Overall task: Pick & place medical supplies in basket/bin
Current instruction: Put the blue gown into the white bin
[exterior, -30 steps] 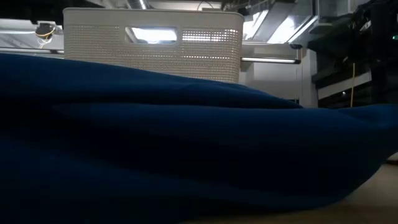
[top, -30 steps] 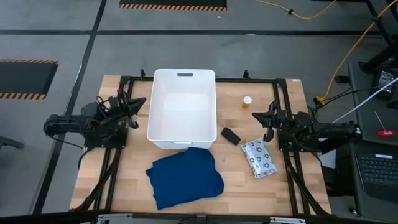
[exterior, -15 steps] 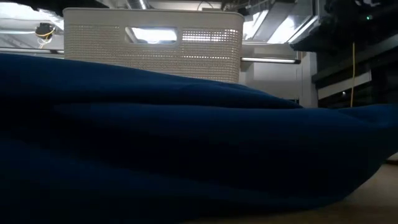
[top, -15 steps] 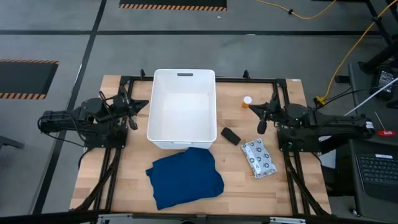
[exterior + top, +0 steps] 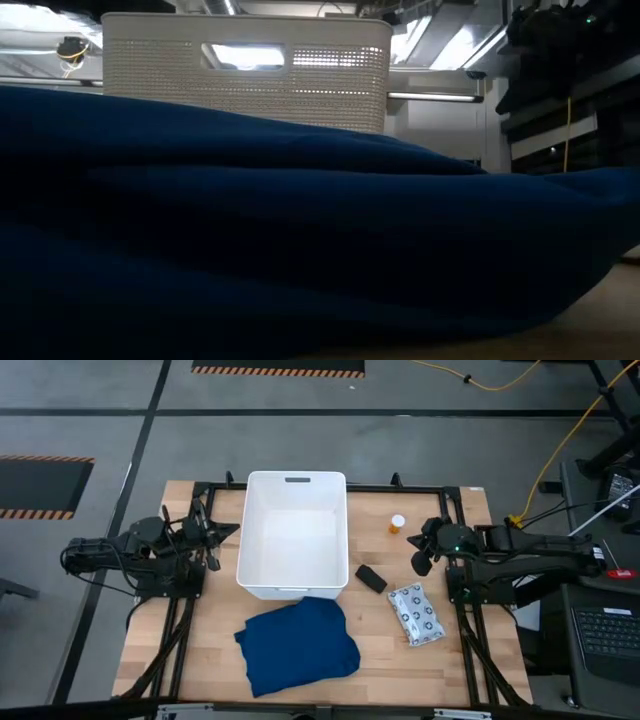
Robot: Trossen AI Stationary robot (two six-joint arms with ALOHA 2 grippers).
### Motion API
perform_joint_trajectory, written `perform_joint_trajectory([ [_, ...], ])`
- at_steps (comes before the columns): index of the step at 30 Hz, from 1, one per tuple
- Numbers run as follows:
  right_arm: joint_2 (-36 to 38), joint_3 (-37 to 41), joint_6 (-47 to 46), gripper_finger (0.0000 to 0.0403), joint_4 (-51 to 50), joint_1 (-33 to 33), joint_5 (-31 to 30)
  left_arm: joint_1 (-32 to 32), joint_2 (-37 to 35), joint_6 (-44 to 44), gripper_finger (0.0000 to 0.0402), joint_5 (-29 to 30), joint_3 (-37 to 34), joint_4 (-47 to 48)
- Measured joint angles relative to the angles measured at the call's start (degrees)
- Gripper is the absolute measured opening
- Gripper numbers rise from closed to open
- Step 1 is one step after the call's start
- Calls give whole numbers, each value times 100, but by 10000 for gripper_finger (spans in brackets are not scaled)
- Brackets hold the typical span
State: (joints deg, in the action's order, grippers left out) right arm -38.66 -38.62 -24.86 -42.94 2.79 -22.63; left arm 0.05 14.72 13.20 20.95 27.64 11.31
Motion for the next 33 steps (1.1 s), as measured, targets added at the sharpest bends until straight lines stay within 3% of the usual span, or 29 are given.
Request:
perform_joint_trajectory([
  [8, -102, -2, -55, 32, 15, 67, -20, 1, 0, -20, 5, -2, 0, -89],
  [18, -601, -2, -208, 173, 246, 658, -24, -1, 0, -57, 5, -2, 0, -90],
  [24, -1180, -2, -347, 235, 426, 1289, 24, -1, 0, -144, 6, -2, 0, -90],
  [33, -1621, -245, 66, 256, 415, 2068, 406, -1, 0, -246, 6, -3, 0, -87],
])
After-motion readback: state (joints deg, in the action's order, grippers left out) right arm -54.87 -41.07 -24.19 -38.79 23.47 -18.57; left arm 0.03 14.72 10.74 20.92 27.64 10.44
